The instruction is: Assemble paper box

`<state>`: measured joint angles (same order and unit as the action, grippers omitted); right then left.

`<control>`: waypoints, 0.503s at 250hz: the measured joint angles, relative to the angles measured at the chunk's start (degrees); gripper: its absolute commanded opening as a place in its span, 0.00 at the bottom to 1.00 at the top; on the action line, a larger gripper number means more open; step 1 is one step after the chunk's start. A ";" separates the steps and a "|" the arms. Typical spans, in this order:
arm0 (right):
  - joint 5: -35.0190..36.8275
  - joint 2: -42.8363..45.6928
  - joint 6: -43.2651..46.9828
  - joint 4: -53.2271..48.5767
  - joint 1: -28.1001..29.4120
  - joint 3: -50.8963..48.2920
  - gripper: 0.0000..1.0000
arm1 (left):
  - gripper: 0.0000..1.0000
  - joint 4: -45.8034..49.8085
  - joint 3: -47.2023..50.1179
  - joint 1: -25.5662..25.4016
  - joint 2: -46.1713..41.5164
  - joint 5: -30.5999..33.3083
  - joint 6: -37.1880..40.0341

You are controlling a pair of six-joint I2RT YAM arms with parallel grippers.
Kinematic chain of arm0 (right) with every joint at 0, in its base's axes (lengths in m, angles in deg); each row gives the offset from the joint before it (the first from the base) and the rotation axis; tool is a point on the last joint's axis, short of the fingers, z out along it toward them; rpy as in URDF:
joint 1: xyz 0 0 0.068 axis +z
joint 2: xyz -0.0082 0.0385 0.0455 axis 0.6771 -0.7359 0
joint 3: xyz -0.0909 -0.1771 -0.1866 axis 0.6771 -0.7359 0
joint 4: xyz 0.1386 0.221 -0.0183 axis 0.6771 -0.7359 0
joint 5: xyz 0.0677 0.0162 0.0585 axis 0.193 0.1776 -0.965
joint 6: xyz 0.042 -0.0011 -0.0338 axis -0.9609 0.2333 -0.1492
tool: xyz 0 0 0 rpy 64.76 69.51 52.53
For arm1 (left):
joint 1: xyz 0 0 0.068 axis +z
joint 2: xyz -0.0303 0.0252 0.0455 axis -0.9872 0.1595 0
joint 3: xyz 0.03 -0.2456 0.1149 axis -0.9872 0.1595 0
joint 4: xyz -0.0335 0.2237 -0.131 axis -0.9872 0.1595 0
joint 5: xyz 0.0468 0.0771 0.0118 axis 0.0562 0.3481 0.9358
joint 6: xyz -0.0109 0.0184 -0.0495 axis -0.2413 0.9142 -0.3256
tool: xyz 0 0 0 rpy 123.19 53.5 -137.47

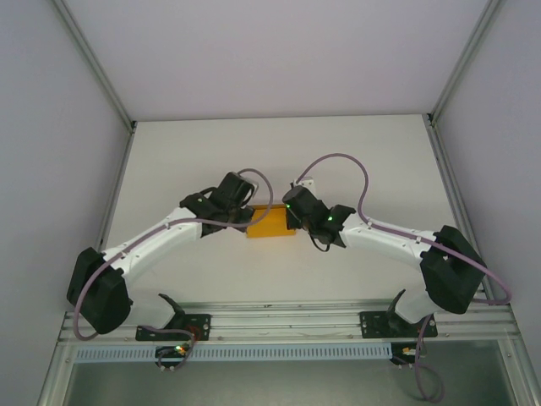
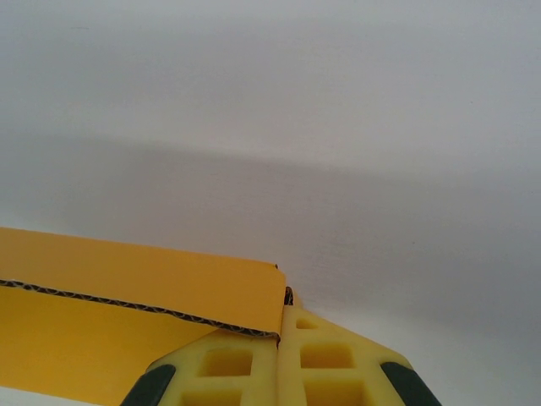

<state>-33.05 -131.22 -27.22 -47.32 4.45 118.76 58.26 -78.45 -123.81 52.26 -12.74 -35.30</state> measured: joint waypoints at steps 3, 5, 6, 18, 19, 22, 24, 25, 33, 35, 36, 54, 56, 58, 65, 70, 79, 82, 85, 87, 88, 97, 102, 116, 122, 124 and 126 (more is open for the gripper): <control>0.13 0.00 -0.04 -0.04 0.11 0.00 0.00 | 0.00 0.20 -0.13 0.09 0.00 -0.26 -0.31; 0.17 0.00 -0.04 -0.11 0.17 0.00 0.00 | 0.00 0.35 -0.22 0.17 0.00 -0.46 -0.46; 0.20 0.00 -0.04 -0.15 0.20 0.00 0.00 | 0.00 0.39 -0.26 0.22 0.00 -0.52 -0.55; 0.70 -0.04 -0.22 -0.39 0.66 0.02 0.00 | 0.00 0.85 -0.76 0.90 0.00 -1.68 -2.45; 0.76 -0.07 -0.22 -0.42 0.70 0.02 0.00 | 0.00 0.85 -0.81 0.96 0.00 -1.79 -2.60; 0.98 -0.07 -0.26 -0.44 0.83 0.02 0.00 | 0.00 0.85 -0.87 1.18 0.00 -2.16 -3.04; 1.20 -0.09 -0.37 -0.50 0.94 0.02 0.00 | 0.00 0.85 -0.92 1.31 0.00 -2.40 -3.30; 1.27 -0.11 -0.39 -0.52 0.98 0.02 0.00 | 0.00 0.85 -0.92 1.38 0.00 -2.51 -3.43; 1.86 -0.26 -0.55 -0.74 1.38 0.09 0.00 | 0.00 0.85 -0.98 2.16 0.00 -4.07 -4.85; 2.01 -0.31 -0.63 -0.76 1.46 0.13 0.00 | 0.00 0.90 -0.98 2.40 0.00 -4.42 -5.29; 2.10 -0.35 -0.66 -0.81 1.53 0.17 0.00 | 0.00 0.90 -0.98 2.51 0.00 -4.63 -5.49; 3.98 -1.20 -1.31 -1.31 2.67 1.01 0.00 | 0.00 1.53 -0.98 4.72 0.00 -8.52 -8.90; 4.20 -1.29 -1.38 -1.36 2.78 1.07 0.00 | 0.00 1.66 -0.98 4.96 0.00 -9.03 -9.27; 4.39 -1.38 -1.46 -1.42 2.89 1.16 0.00 | 0.00 1.75 -0.96 5.29 0.00 -9.55 -9.75; 5.20 -1.77 -1.55 -1.73 3.37 1.49 0.00 | 0.00 1.95 -0.96 6.05 0.00 -11.13 -10.93; 5.84 -2.03 -1.64 -1.95 3.69 1.73 0.00 | 0.00 2.10 -0.96 6.75 0.00 -12.52 -11.89; 6.93 -2.45 -1.70 -2.43 4.24 2.08 0.00 | 0.00 2.25 -0.94 7.87 0.00 -14.78 -13.31; 7.23 -2.56 -1.73 -2.60 4.37 2.19 0.00 | 0.00 2.32 -0.94 8.20 0.00 -15.45 -13.73; 7.48 -2.67 -1.77 -2.69 4.48 2.27 0.00 | 0.00 2.36 -0.92 8.66 0.00 -16.44 -14.29; 7.76 -2.78 -1.79 -2.75 4.63 2.38 0.00 | 0.00 2.36 -0.90 8.92 0.00 -16.87 -14.56; 7.87 -2.82 -1.84 -2.80 4.68 2.40 0.00 | 0.00 2.34 -0.87 9.05 0.00 -17.14 -14.69; 8.72 -3.17 -1.90 -3.08 5.05 2.69 0.00 | 0.00 2.32 -0.74 10.27 0.00 -19.58 -15.89; 9.07 -3.34 -1.92 -3.26 5.20 2.84 0.00 | 0.00 2.27 -0.63 10.84 0.00 -20.74 -16.48; 10.12 -3.87 -1.99 -3.74 5.64 3.26 0.00 | 0.00 1.97 -0.15 12.70 0.00 -24.52 -18.03; 10.40 -4.04 -2.08 -3.82 5.75 3.37 0.00 | 0.00 1.81 0.02 13.33 0.00 -26.01 -18.58; 10.54 -4.11 -2.08 -3.85 5.77 3.41 0.00 | 0.00 1.68 0.13 13.64 0.00 -26.64 -18.80; 10.62 -4.13 -2.10 -3.87 5.79 3.43 0.00 | 0.00 1.66 0.17 13.84 0.00 -27.04 -18.91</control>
<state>-22.43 -135.36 -29.32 -51.18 10.25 122.19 59.92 -78.28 -109.97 52.26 -39.77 -54.21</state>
